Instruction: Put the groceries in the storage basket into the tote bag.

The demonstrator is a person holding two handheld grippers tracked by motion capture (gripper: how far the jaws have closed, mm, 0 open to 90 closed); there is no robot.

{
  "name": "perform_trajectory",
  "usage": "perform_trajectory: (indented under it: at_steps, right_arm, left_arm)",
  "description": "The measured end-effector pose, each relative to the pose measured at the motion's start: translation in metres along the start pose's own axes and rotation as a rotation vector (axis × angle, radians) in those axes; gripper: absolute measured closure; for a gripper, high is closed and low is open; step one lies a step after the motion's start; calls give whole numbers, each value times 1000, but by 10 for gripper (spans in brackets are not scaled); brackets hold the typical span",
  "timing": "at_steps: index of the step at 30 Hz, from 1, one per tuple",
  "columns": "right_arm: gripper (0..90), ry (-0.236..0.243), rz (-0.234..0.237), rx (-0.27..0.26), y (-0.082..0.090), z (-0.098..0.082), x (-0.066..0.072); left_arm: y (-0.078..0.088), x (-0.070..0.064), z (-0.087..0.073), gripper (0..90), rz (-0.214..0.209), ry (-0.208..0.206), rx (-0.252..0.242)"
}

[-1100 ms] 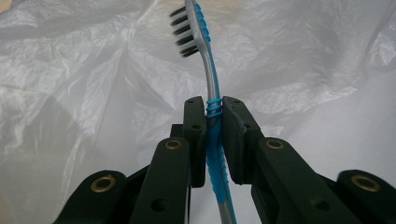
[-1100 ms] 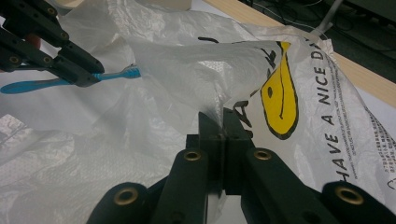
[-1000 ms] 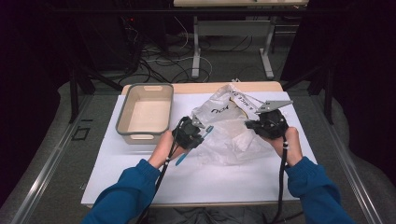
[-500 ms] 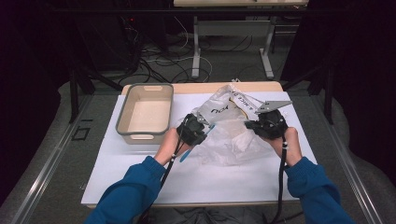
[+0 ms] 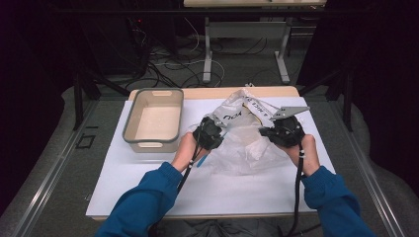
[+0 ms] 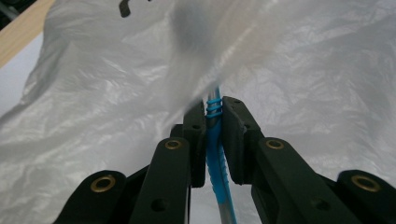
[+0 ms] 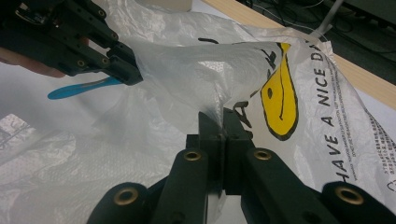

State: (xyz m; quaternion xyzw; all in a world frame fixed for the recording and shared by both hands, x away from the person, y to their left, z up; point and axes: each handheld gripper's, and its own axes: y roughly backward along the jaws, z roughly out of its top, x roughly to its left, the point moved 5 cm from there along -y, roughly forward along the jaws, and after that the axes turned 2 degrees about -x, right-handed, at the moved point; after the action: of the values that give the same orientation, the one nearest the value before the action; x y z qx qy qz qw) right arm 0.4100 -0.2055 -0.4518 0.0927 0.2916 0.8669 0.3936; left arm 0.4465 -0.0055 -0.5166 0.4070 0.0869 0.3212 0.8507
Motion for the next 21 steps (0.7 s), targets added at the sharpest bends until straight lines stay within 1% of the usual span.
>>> perform_trajectory:
  at_steps: [1, 2, 4, 5, 6, 7, 8, 9, 10, 12, 16, 19, 21]
  right_arm:
    - [900, 0, 2, 3, 1, 0, 0]
    - [900, 1, 4, 0, 1, 0, 0]
    - [900, 2, 4, -2, 1, 1, 0]
    - [900, 2, 5, -2, 1, 1, 0]
    - [900, 2, 5, -2, 1, 1, 0]
    - [900, 1, 7, -1, 1, 1, 0]
    - [900, 4, 6, -1, 1, 1, 0]
    - [900, 1, 8, 2, 1, 0, 1]
    - [900, -4, 2, 0, 0, 0, 1]
    - [900, 1, 3, 0, 0, 0, 1]
    - [900, 1, 5, 3, 0, 0, 1]
    - [900, 1, 5, 3, 0, 0, 2]
    - [900, 1, 5, 3, 0, 0, 1]
  left_arm:
    - [-1, 1, 1, 807, 3, -2, 8]
    - [-3, 1, 2, 807, 7, 7, 0]
    - [-4, 2, 3, 807, 7, 9, 6]
    - [-5, 2, 4, 807, 11, 19, 0]
    - [-6, 3, 5, 807, 18, 20, 0]
    - [-8, 2, 5, 807, 16, 32, -4]
    - [-8, 3, 6, 807, 11, 22, 3]
    - [-9, 2, 7, 807, 20, 35, -3]
    - [-10, 3, 8, 807, 19, 30, -3]
    - [-12, 3, 10, 807, 26, 45, -11]
    - [-14, 4, 14, 806, 34, 54, -22]
    - [-16, 5, 17, 806, 38, 57, -20]
    - [-18, 5, 18, 807, 35, 71, -22]
